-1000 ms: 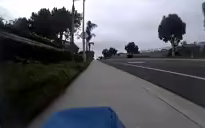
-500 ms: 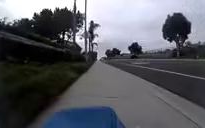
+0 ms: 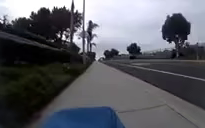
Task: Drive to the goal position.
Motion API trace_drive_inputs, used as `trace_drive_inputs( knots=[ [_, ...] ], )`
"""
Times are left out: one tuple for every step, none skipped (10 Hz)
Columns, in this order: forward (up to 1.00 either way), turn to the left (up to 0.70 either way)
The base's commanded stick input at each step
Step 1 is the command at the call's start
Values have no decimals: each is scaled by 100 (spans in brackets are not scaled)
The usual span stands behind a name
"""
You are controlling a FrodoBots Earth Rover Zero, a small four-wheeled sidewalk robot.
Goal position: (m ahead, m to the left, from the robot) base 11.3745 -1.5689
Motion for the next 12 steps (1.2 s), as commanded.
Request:
trace_drive_inputs(
  knots=[
    [100,0],
    [100,0],
    [100,8],
    [100,27],
    [100,27],
    [100,27],
    [100,6],
    [100,0],
    [100,0],
    [100,0],
    [100,0],
    [100,0]
  ],
)
